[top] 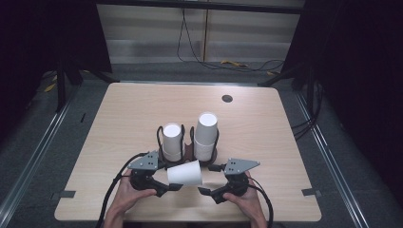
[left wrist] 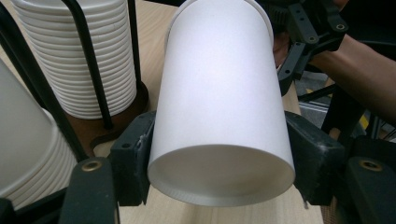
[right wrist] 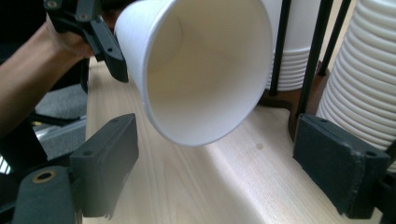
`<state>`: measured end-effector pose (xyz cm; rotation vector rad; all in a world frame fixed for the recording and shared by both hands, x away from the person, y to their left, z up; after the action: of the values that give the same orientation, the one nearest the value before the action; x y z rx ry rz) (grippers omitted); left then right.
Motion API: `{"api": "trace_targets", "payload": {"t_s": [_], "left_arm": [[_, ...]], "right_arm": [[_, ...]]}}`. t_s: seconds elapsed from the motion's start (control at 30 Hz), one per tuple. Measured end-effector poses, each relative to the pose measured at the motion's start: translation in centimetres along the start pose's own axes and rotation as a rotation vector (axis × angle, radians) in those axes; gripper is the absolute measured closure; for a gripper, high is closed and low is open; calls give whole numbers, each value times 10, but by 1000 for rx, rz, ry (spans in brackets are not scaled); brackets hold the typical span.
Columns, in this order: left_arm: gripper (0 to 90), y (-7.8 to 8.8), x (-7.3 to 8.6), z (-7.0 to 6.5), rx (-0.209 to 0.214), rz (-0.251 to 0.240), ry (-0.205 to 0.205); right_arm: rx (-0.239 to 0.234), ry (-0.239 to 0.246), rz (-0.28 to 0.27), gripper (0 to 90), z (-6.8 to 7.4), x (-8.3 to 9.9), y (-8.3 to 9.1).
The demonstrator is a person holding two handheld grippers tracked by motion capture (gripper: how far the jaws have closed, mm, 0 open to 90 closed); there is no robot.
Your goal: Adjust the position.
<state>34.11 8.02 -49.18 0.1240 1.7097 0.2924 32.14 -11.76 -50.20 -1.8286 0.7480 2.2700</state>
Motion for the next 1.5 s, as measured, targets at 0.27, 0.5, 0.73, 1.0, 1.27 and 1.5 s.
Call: {"api": "trace_targets", "payload": {"t_s": [0.27,0.5,0.73,1.0,1.27,1.5], "left_arm": [[332,-1,-1,-2,25,-32,1],[332,-3,-1,-3,33,-53,-2],[332,-8,0,-4,53,-49,0],[332,-9,-1,-6,62,-45,-4],[332,-12,-1,-8,80,-52,-3],[327,-12,-2,-6,94,-65,-6]], "right_arm": [[-25,-21,-73,137,1,-4,3],[-51,-43,-137,136,3,-11,5],[-79,-53,-158,135,4,-14,-1],[-110,-51,-127,135,5,-16,-9],[-180,-66,-79,160,5,-19,-18],[-189,-65,-108,193,3,-23,-14]]}}
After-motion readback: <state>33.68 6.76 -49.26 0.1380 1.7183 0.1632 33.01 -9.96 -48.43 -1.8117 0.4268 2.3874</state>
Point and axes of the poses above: each handheld gripper's, and its own axes: y roughly backward along the jaws, x roughly out of its underside, z roughly to its left, the point moved 6 cm from there along -y, roughly forward along the jaws, and after that the axes turned 8 degrees about -z, right-handed, at the moved point
